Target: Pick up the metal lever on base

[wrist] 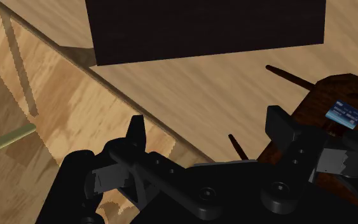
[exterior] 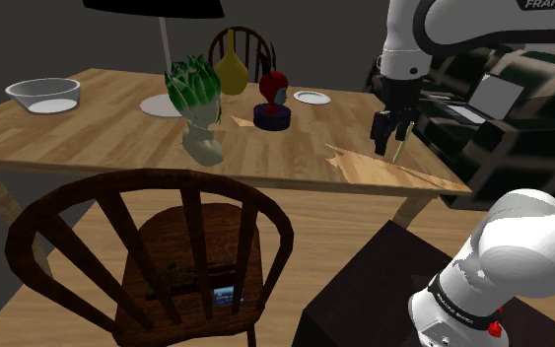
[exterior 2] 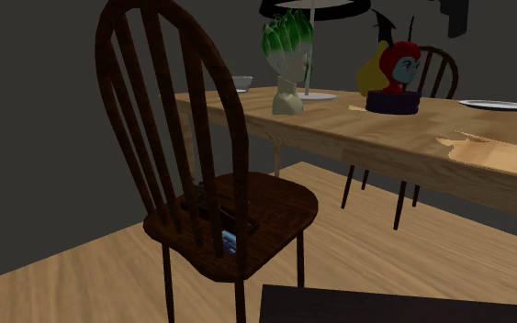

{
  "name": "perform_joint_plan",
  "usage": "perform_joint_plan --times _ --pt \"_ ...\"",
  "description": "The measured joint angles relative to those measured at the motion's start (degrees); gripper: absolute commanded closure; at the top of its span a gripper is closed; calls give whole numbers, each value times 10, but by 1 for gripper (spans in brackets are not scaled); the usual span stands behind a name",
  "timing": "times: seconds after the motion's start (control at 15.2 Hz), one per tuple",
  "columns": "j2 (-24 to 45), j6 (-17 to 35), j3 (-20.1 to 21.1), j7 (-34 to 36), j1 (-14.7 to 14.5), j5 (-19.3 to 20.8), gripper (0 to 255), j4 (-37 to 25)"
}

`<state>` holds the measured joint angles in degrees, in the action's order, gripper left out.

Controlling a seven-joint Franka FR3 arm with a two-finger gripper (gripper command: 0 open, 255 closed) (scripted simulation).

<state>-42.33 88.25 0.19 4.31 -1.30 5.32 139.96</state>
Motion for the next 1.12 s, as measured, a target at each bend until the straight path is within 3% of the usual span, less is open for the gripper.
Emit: perform_joint_plan --times 0.2,1.12 --pt "12 20 2 -4 -7 -4 0 7" --pt "252 260 32 -65 -74 -40 0 -14"
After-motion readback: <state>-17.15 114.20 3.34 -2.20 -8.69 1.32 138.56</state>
